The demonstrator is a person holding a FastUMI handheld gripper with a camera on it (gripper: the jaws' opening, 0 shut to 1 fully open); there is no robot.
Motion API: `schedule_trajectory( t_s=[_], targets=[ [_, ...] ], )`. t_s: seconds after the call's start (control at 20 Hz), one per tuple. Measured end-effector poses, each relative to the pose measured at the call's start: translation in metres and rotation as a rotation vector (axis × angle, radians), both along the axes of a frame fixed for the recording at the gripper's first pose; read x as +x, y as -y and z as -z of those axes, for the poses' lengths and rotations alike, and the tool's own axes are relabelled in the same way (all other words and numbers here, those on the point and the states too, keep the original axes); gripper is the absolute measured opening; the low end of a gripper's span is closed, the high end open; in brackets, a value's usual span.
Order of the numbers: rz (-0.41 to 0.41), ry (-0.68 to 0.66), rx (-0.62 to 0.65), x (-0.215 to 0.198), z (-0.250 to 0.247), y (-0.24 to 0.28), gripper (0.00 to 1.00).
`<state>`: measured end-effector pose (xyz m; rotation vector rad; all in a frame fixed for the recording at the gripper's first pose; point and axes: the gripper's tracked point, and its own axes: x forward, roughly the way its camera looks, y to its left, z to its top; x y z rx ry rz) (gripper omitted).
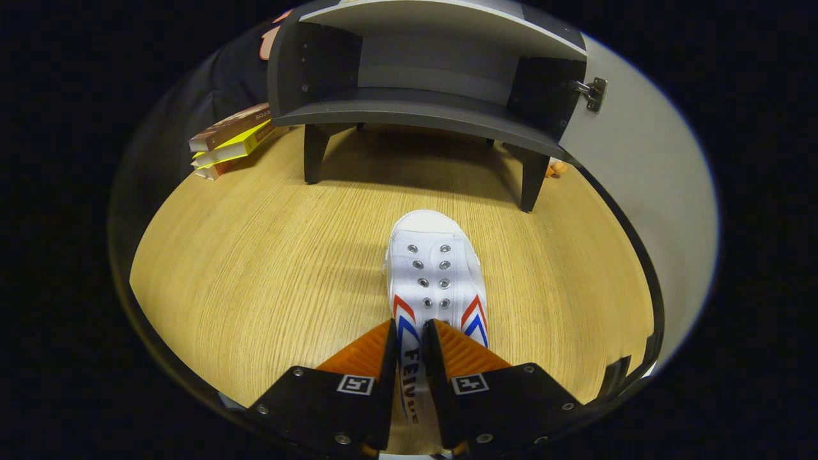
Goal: Open the shoe cabinet door, grab the shoes and put them into the shoe cabinet, then close the shoe cabinet door.
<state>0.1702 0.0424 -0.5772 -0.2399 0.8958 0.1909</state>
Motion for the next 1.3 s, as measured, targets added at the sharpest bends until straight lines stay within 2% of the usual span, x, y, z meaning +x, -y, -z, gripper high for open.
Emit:
schedule_trajectory(
  t_s=[0.05,0.2,0.3,0.8,1.3],
  targets=[
    [-0.006,-0.001,0.01,0.0,0.0,-0.002,0.28],
    [0.001,-0.007,0.032,0.0,0.0,-0.005,0.06],
    [0.019,-0.005,0.048,0.002,-0.004,-0.005,0.0],
    [0.042,0.085,0.098,0.024,-0.056,-0.002,0.0],
    [0.064,0.166,0.117,0.024,-0.118,-0.009,0.0]
  ],
)
